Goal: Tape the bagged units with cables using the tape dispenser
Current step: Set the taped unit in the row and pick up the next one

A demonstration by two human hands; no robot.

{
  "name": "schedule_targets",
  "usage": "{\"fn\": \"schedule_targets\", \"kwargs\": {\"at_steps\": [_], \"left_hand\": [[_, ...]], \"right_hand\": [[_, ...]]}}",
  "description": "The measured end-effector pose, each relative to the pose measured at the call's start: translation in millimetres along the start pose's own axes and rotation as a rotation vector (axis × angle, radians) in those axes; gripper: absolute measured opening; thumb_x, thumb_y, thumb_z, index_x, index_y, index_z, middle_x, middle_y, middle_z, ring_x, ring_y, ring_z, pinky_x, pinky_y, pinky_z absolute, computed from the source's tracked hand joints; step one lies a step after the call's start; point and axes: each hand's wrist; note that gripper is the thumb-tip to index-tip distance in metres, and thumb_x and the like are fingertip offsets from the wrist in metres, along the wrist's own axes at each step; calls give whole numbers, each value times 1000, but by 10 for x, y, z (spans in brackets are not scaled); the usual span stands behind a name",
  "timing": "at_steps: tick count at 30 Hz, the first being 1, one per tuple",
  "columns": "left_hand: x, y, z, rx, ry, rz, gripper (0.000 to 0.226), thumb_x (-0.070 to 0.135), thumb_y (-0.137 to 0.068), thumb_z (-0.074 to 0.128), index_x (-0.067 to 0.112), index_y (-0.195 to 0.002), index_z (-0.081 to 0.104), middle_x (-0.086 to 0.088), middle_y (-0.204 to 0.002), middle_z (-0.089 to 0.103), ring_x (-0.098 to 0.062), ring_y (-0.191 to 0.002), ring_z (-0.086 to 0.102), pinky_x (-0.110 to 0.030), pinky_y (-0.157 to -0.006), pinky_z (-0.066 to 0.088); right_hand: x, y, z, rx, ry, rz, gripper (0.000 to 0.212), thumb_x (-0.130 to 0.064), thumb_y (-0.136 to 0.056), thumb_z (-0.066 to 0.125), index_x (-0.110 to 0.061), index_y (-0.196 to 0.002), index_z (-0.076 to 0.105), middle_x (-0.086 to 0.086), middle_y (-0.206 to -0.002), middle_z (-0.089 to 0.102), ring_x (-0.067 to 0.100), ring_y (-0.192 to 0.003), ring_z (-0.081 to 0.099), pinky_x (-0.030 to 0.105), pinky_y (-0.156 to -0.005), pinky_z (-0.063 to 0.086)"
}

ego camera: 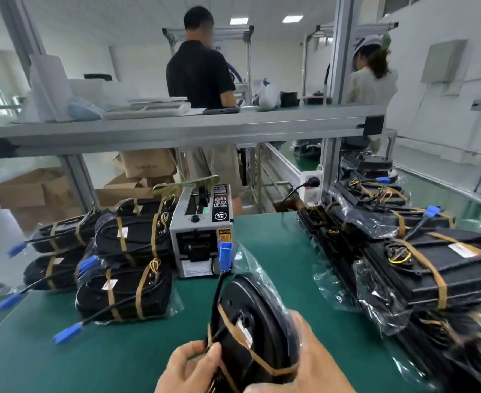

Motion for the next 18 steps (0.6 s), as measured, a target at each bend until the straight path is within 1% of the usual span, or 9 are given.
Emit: {"fn": "schedule_targets", "kwargs": {"at_steps": [2, 4, 7, 8, 10, 11, 13, 15, 18], "left_hand": [[-83, -20, -46, 9, -28, 56, 14, -3, -79, 76, 0, -88, 66, -4, -57, 71, -10, -46, 65, -12, -46, 46], [-153, 21, -112, -5, -55, 72, 15, -5, -78, 77, 0, -87, 66, -2, -56, 71, -5, -43, 63, -9, -44, 44], [-166, -37, -209, 15, -133, 177, 18, -1, -74, 81, 10, -84, 72, -1, -70, 75, -5, -58, 67, -12, -57, 47], [-100, -33, -256, 41, -155, 241, 22, -1, -73, 82, 15, -85, 72, -1, -77, 76, -6, -61, 67, -12, -60, 47], [72, 7, -327, 69, -156, 418, 26, 1, -71, 83, 23, -82, 73, 2, -76, 74, -5, -62, 64, -6, -60, 46], [158, 16, -338, 57, -137, 515, 23, 8, -72, 84, 27, -81, 74, 3, -75, 73, -4, -63, 62, -4, -60, 45], [370, 60, -316, -28, -132, 624, 14, 38, -70, 78, 35, -84, 75, 10, -78, 70, -2, -64, 60, -5, -63, 45], [526, 33, -259, -99, -161, 624, 21, 51, -75, 69, 38, -91, 74, 17, -70, 66, 1, -59, 58, -7, -58, 43], [675, -60, -173, -129, -143, 549, 18, 41, -88, 63, 31, -81, 77, 19, -49, 58, 5, -45, 51, -8, -46, 36]], "right_hand": [[42, 11, 40, 87, -48, 0, 80, -35, -52, 90, -45, -125, 60, -16, -118, 70, 0, -111, 66, 16, -92, 50], [39, 3, 112, 194, -31, -4, 67, -26, -53, 83, -38, -116, 66, -17, -103, 76, -2, -96, 70, 8, -79, 48], [18, -42, 134, 208, -9, 24, 55, -18, -60, 76, -37, -110, 67, -19, -94, 76, -5, -89, 70, 2, -74, 45], [14, -55, 135, 210, -13, 21, 55, -17, -60, 76, -38, -110, 67, -19, -95, 76, -5, -90, 70, 2, -74, 45], [11, -85, 177, 200, -16, 36, 62, -17, -59, 77, -38, -116, 63, -24, -99, 75, -7, -94, 69, 1, -78, 44], [12, -96, 201, 200, -17, 48, 67, -17, -58, 78, -37, -120, 61, -26, -101, 74, -7, -96, 69, 1, -79, 44], [0, -104, 262, 188, -42, 50, 73, -13, -59, 79, -34, -125, 58, -28, -105, 73, -6, -99, 69, 2, -80, 46], [-15, -102, 317, 164, -39, 37, 75, -11, -60, 79, -34, -127, 57, -26, -107, 73, -4, -99, 70, 3, -80, 46], [-4, -109, 348, 156, -15, 22, 76, -7, -63, 80, -36, -130, 58, -17, -114, 73, 3, -102, 71, 8, -82, 50]]}}
Point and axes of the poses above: each hand's wrist, its own y-axis away from the middle knuckle, its own z-axis out of the palm, x = y × z
